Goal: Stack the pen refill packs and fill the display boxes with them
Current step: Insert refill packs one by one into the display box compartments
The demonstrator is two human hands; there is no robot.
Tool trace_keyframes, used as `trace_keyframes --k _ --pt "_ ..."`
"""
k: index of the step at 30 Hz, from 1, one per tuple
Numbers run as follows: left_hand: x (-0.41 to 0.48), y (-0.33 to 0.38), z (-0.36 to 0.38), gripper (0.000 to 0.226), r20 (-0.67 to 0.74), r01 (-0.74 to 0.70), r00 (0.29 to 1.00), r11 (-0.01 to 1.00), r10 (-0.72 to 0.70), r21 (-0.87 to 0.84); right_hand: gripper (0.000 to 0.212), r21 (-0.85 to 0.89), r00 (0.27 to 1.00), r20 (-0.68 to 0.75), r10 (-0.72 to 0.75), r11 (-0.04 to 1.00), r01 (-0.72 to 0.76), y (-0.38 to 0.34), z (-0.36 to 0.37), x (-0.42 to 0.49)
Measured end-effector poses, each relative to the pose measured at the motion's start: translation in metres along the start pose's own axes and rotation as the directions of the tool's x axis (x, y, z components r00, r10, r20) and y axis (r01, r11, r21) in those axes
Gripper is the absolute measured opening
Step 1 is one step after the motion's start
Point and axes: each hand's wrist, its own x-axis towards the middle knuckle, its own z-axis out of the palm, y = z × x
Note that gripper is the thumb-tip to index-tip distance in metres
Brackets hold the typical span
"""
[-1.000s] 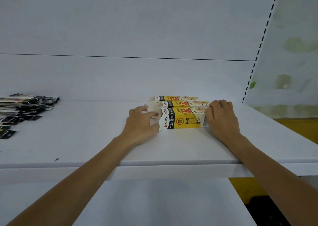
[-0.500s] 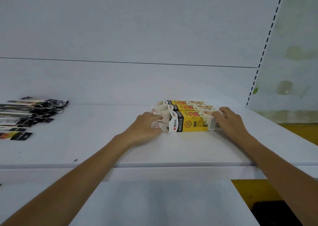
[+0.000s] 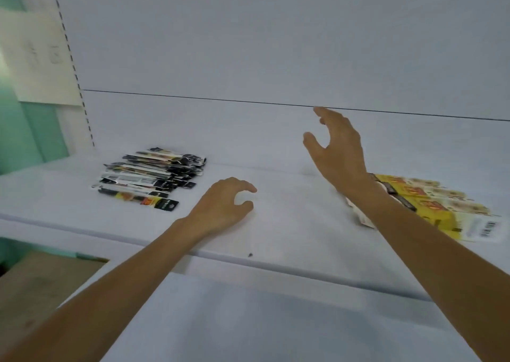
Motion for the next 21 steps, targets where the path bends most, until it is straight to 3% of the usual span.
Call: trace_keyframes --k 9,13,16,21 --pt "-0.037 -0.160 -0.126 0.028 -0.122 0.121 0.986 0.992 -0.115 0.038 0.049 0.081 0.977 0.133 -0.168 0.984 0.159 -0.128 0.156 0.017" --pt "-0.045 -0.209 -0.145 0.027 0.016 0.100 0.995 0.992 -0.101 0.071 0.042 0.060 0.967 0.202 -0.154 0.988 0.145 -0.153 0.197 0.010" --pt "-0.037 -0.225 -0.152 0.033 0.136 -0.001 0.990 0.989 -0.020 0.149 0.038 -0.023 0.953 0.282 -0.115 0.992 0.127 -0.151 0.213 0.005" --pt "-0.022 -0.239 -0.161 0.024 0.219 -0.068 0.976 0.971 0.017 0.228 0.029 -0.073 0.960 0.281 0.011 0.997 0.010 -0.139 0.220 0.002"
